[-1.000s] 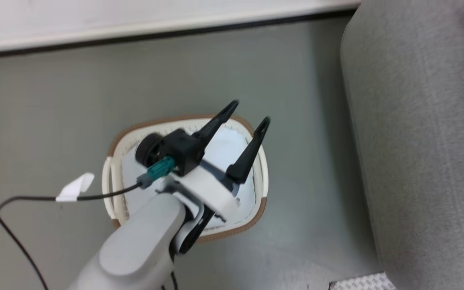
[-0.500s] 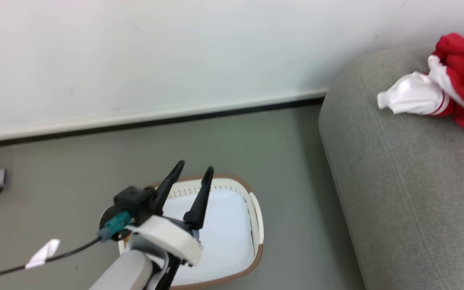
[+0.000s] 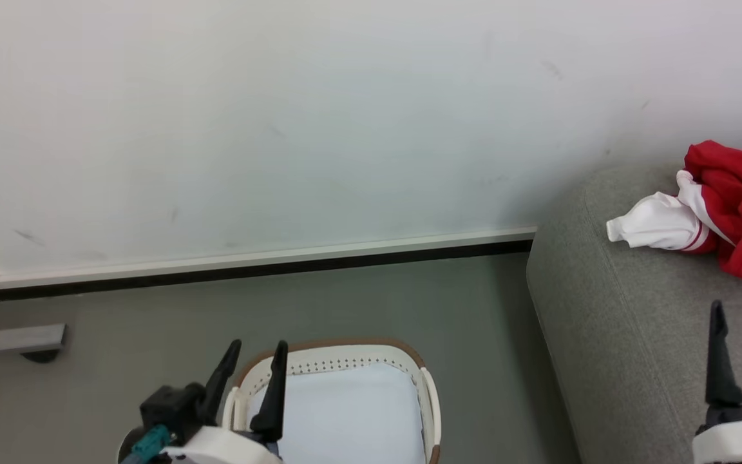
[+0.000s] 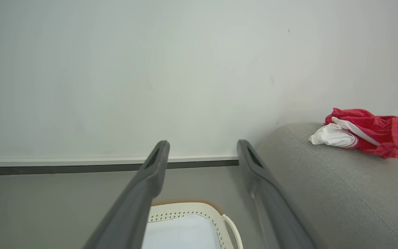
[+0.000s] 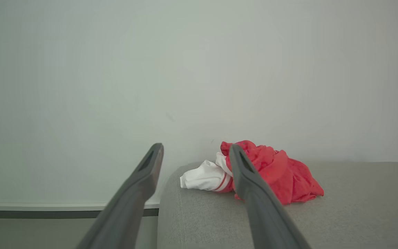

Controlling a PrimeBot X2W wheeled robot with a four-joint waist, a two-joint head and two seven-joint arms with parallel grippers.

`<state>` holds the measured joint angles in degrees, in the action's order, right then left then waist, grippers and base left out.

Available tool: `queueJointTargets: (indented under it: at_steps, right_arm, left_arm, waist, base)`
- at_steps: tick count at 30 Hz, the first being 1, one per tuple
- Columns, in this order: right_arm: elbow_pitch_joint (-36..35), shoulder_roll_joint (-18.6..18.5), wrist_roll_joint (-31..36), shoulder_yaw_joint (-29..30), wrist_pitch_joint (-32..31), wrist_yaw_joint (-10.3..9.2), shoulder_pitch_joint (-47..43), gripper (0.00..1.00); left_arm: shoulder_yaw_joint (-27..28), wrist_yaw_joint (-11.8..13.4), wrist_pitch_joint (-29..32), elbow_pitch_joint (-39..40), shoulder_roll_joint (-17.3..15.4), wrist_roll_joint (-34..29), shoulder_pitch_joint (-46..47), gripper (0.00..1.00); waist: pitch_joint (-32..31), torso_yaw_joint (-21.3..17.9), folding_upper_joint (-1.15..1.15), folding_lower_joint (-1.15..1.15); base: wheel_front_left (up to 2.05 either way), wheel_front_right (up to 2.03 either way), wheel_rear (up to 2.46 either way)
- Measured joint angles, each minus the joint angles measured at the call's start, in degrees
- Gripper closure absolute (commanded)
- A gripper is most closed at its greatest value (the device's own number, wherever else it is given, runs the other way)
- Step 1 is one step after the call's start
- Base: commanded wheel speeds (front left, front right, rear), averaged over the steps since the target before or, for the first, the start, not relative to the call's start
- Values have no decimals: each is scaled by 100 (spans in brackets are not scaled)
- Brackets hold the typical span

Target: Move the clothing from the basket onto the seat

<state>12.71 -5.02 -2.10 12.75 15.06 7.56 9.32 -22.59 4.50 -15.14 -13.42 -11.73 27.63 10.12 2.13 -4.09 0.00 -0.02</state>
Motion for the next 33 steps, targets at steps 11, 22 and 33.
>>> queueJointTargets:
  at_steps: [11, 22, 33]
  right_arm:
    - [259, 203, -157, -902, 9, 0, -940, 0]
    - [578, 219, -497, -1278, 9, 0, -1126, 0]
    - [691, 218, -498, -1293, 9, 0, -1185, 0]
  left_arm:
    - [1115, -202, 0, -66, 435, -717, -756, 0]
    - [1735, -526, 0, -256, 736, -1416, -1093, 0]
    - [2018, -775, 0, -321, 870, -1614, -1162, 0]
  waist:
    - [-366, 246, 0, 1]
    - [-499, 345, 0, 2]
    - [-544, 377, 0, 2]
  base:
    - [0, 0, 0]
    - [0, 0, 0]
    - [0, 0, 0]
